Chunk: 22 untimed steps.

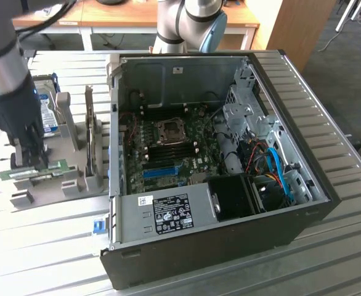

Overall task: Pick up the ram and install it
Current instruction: 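Pick up the ram and move it above insertion slot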

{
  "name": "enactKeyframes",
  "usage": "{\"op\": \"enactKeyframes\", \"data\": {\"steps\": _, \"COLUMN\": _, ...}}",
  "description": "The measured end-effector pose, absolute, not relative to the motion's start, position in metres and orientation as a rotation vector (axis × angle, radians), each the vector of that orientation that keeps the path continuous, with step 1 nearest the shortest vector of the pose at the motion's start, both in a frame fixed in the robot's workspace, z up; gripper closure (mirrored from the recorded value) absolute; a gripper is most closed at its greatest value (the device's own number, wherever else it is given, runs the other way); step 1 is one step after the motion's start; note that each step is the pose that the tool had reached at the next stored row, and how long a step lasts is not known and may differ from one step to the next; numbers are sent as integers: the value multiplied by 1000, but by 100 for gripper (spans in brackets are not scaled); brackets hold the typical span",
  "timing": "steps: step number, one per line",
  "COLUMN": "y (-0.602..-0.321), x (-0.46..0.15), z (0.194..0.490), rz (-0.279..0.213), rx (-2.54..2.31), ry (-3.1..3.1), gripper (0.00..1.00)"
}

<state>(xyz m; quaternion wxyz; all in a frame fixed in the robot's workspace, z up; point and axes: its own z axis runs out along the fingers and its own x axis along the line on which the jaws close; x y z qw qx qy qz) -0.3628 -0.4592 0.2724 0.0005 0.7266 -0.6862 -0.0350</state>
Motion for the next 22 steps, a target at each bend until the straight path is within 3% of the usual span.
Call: {"op": "enactKeyframes", "data": {"steps": 22, "y": -459, "x": -363, "z": 355, "rz": -110, "rx": 2282, "ry": -2155, "gripper": 88}}
